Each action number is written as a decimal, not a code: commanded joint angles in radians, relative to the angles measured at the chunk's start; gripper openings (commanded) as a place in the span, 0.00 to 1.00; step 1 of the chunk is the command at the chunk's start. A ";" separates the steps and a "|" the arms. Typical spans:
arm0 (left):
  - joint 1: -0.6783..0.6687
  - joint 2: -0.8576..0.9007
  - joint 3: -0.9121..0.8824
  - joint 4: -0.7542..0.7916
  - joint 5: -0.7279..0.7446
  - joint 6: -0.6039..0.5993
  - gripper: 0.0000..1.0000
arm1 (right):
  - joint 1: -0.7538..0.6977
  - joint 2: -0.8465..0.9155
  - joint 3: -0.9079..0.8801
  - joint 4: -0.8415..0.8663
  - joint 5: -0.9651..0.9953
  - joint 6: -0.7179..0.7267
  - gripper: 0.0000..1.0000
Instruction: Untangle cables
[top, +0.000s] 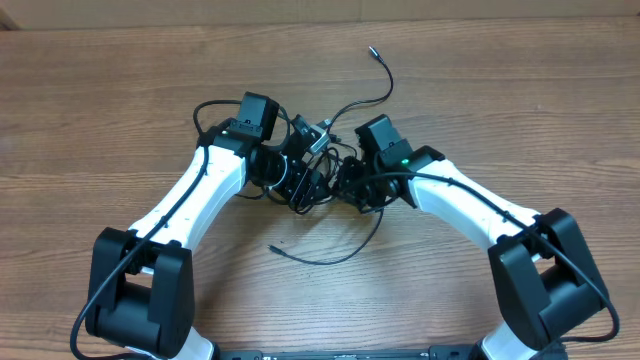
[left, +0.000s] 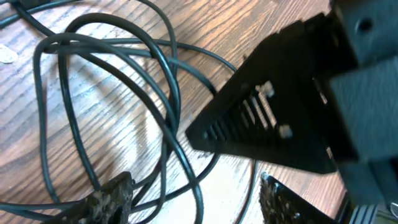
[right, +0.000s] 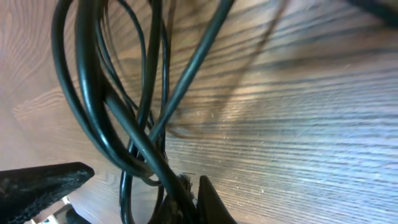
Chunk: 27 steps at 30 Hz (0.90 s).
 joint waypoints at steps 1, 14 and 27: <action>0.000 0.006 -0.001 0.012 -0.010 -0.008 0.68 | -0.018 0.000 -0.003 -0.006 -0.030 -0.042 0.04; -0.001 0.148 -0.001 0.094 -0.003 -0.072 0.68 | -0.020 0.000 -0.003 -0.010 -0.035 -0.048 0.04; 0.003 0.163 -0.001 0.179 -0.278 -0.161 0.24 | -0.020 0.000 -0.003 -0.065 0.056 -0.052 0.04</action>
